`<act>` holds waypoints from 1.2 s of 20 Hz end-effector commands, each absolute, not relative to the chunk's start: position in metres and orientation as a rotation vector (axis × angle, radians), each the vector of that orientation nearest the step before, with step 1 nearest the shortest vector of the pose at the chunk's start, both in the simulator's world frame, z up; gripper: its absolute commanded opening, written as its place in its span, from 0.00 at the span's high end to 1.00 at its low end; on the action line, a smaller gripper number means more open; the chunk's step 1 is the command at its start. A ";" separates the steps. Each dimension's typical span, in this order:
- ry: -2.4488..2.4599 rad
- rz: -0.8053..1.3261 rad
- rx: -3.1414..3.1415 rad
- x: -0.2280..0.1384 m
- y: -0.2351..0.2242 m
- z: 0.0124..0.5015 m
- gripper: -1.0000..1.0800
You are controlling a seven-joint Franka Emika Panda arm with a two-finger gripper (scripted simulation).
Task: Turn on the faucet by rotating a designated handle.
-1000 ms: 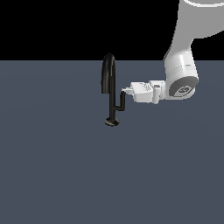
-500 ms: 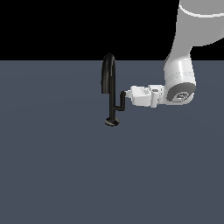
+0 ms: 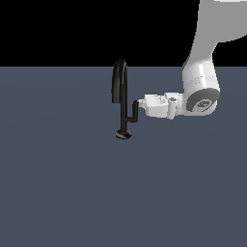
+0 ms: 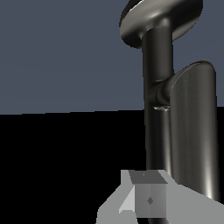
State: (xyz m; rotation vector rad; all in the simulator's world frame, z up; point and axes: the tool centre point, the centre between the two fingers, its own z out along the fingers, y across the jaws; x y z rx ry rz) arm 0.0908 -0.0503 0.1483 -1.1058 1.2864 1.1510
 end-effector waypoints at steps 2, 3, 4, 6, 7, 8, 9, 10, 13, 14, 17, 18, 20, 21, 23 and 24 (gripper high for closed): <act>1.286 1.151 -1.106 0.083 -0.049 0.151 1.00; 1.286 1.151 -1.106 0.081 -0.049 0.152 1.00; 1.286 1.151 -1.106 0.078 -0.049 0.153 1.00; 1.286 1.151 -1.106 0.074 -0.048 0.155 1.00; 1.286 1.151 -1.106 0.071 -0.048 0.156 1.00; 1.286 1.151 -1.106 0.069 -0.048 0.157 1.00; 1.286 1.151 -1.106 0.066 -0.047 0.158 1.00; 1.286 1.151 -1.106 0.064 -0.047 0.158 1.00; 1.287 1.143 -1.106 0.066 -0.047 0.159 1.00; 1.287 1.143 -1.106 0.063 -0.047 0.158 1.00; 1.287 1.144 -1.106 0.053 -0.046 0.154 1.00; 1.287 1.144 -1.106 0.050 -0.046 0.153 1.00; 1.287 1.145 -1.106 0.044 -0.045 0.151 1.00; 1.286 1.146 -1.106 0.040 -0.044 0.149 1.00; 1.286 1.147 -1.106 0.033 -0.044 0.147 1.00; 1.286 1.147 -1.106 0.030 -0.043 0.146 1.00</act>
